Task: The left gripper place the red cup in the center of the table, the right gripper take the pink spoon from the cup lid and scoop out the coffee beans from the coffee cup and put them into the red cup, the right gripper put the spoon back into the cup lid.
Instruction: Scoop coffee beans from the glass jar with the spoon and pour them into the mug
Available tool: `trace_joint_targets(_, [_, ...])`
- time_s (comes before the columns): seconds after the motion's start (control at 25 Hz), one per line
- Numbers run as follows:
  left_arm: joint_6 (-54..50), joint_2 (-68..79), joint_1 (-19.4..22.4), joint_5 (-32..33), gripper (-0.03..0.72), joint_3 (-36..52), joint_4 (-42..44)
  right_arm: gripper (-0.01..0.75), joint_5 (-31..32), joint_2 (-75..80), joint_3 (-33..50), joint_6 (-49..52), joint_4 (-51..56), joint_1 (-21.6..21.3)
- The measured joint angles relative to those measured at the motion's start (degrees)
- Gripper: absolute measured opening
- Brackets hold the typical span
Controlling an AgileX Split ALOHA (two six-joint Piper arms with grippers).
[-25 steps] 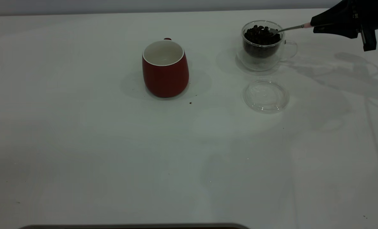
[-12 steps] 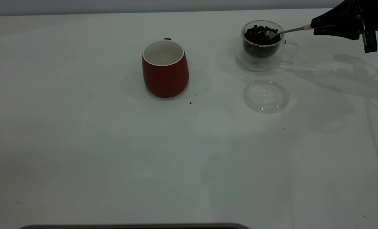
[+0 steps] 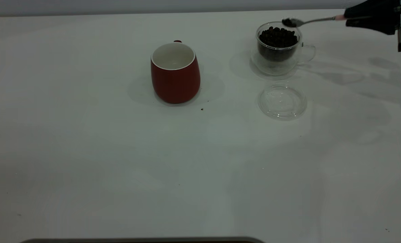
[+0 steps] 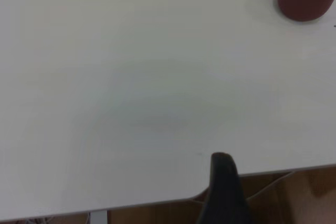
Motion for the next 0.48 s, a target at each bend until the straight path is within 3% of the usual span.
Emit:
trace_joint_targets(0.28, [0.1, 0.0, 0.0, 0.0, 0.586, 0.0, 0.0, 0.098, 1.4, 0.0, 0.0, 0.3, 1.0, 0.0])
trace_joint_targets(0.48, [0.1, 0.0, 0.0, 0.0, 0.586, 0.0, 0.0, 0.098, 1.5, 0.0, 0.0, 0.4, 1.6, 2.6])
